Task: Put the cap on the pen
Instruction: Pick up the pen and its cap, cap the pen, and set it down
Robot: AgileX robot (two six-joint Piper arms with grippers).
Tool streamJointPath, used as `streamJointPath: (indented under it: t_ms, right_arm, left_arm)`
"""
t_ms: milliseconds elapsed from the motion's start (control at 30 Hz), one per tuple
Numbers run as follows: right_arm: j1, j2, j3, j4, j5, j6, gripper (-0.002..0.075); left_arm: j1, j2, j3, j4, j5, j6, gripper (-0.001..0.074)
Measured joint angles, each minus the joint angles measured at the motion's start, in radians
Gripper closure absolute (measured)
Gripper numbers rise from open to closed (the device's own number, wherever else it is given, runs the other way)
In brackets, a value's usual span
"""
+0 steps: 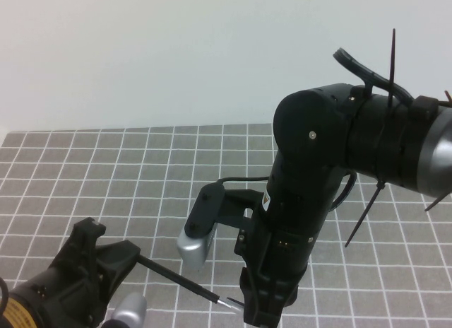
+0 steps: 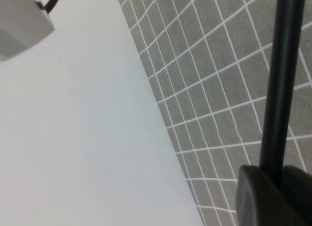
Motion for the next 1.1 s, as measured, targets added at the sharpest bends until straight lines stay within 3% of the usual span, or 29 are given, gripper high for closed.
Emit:
streamJointPath:
  t_ms: [1100]
  right_arm:
    - [0.0, 0.034, -0.015, -0.001, 0.0, 0.023, 0.0635]
  left_arm:
    - [0.0, 0.058, 0.0, 0.024, -0.057, -0.005, 0.0735]
